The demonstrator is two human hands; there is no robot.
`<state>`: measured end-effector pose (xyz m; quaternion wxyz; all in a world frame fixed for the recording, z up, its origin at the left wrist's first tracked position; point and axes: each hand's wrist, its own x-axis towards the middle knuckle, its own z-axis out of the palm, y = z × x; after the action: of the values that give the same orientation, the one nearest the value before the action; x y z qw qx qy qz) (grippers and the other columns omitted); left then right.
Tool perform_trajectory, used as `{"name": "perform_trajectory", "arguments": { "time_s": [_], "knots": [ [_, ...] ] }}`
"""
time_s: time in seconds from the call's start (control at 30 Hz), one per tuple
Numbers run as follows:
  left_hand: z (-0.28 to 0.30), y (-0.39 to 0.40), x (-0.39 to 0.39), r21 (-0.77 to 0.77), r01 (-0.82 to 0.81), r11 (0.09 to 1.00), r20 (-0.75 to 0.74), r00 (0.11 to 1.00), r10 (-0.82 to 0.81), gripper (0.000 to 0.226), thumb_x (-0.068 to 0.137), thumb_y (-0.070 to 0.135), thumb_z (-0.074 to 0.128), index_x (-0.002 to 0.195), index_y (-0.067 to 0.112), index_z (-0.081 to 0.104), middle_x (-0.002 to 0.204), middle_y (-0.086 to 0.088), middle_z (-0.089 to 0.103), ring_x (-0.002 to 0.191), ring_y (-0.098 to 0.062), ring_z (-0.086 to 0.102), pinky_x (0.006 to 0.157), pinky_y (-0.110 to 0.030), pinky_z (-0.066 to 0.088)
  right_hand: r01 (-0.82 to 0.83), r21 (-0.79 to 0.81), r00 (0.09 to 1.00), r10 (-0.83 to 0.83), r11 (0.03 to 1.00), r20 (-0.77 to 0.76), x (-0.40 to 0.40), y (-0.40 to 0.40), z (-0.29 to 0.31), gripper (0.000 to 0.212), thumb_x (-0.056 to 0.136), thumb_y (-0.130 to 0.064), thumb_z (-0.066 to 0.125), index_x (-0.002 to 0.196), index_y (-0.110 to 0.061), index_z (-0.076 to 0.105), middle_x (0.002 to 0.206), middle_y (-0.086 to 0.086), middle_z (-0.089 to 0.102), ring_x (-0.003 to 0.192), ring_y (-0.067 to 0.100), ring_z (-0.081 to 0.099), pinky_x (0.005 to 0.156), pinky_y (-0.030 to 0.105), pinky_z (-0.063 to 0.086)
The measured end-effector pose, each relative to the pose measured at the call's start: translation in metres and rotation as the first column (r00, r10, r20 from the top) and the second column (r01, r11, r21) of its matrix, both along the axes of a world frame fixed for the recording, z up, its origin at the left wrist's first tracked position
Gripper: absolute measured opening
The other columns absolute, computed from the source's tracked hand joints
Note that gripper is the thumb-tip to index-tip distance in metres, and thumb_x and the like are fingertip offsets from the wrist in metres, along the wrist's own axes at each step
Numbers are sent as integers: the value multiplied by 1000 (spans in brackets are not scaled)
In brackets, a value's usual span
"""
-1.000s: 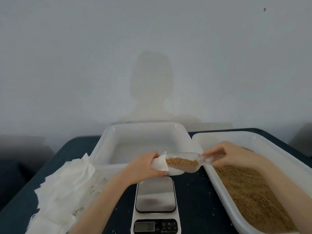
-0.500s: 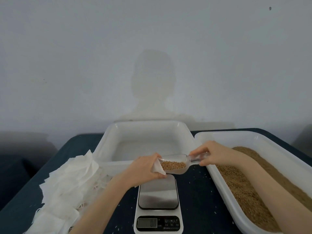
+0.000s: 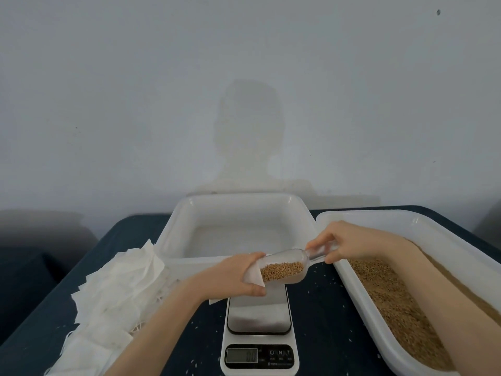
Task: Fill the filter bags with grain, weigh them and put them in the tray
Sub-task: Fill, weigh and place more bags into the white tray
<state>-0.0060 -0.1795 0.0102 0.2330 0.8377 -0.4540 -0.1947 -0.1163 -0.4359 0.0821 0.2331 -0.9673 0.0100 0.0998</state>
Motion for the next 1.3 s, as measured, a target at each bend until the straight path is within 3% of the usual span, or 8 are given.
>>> {"name": "perform_trajectory", "arguments": {
  "time_s": [0.17,0.37,0.5,0.57,0.73,1.03,1.2,1.3],
  "knots": [
    [-2,-6,-9,25,-8,1000,40,999,7,87,88,48,61,153,23,9,151,3,30,136,-12,29,112,-30,26,16,2,999,-16,1000,-38,-1,-3,0,45,82,-4,65,117,-33,68,105,-36,60,107,-13,55,90,9,41],
    [-5,-18,-18,-83,-81,993,5,997,81,90,86,44,65,153,22,8,150,5,33,133,-11,33,104,-21,27,48,-146,998,-43,988,37,-3,4,16,47,84,-1,59,117,-32,67,107,-25,64,95,-14,58,77,4,44],
    [-6,-27,-24,-216,-166,962,3,985,171,92,83,40,69,153,22,12,147,5,38,129,-7,37,96,-17,28,60,-462,978,40,885,204,-2,21,28,64,76,4,44,122,-36,62,116,-21,62,116,10,55,87,18,37],
    [-8,-30,-25,-261,-204,944,-14,978,208,94,82,39,70,153,23,12,146,5,40,128,-7,38,95,-17,29,73,-564,958,98,823,268,0,30,32,64,78,3,47,127,-37,59,122,-15,62,117,12,52,102,25,30],
    [-13,-35,-25,-272,-219,937,-9,974,225,94,81,38,72,153,19,15,141,2,45,126,-11,42,95,-16,30,86,-708,949,158,701,272,1,46,41,62,79,5,48,124,-36,61,104,-8,65,110,15,52,117,33,10],
    [-15,-34,-25,-278,-221,935,-33,975,221,95,79,40,74,153,22,17,133,6,49,121,-10,45,95,-19,33,74,-702,958,146,709,249,-1,48,44,67,80,8,44,128,-36,59,111,-7,64,115,15,50,119,34,5],
    [-12,-31,-25,-287,-220,932,-42,975,217,92,82,39,72,153,23,16,124,9,49,109,-5,45,88,-17,33,82,-661,953,135,746,270,1,36,38,66,76,7,43,121,-39,63,105,-8,67,101,14,55,110,28,23],
    [-8,-27,-21,-282,-225,933,-42,974,222,89,83,39,71,152,26,17,131,7,49,109,-3,44,89,-16,33,98,-497,971,26,862,236,-3,15,21,60,85,-1,49,127,-44,57,120,-21,61,113,7,53,102,25,31]
  ]
}}
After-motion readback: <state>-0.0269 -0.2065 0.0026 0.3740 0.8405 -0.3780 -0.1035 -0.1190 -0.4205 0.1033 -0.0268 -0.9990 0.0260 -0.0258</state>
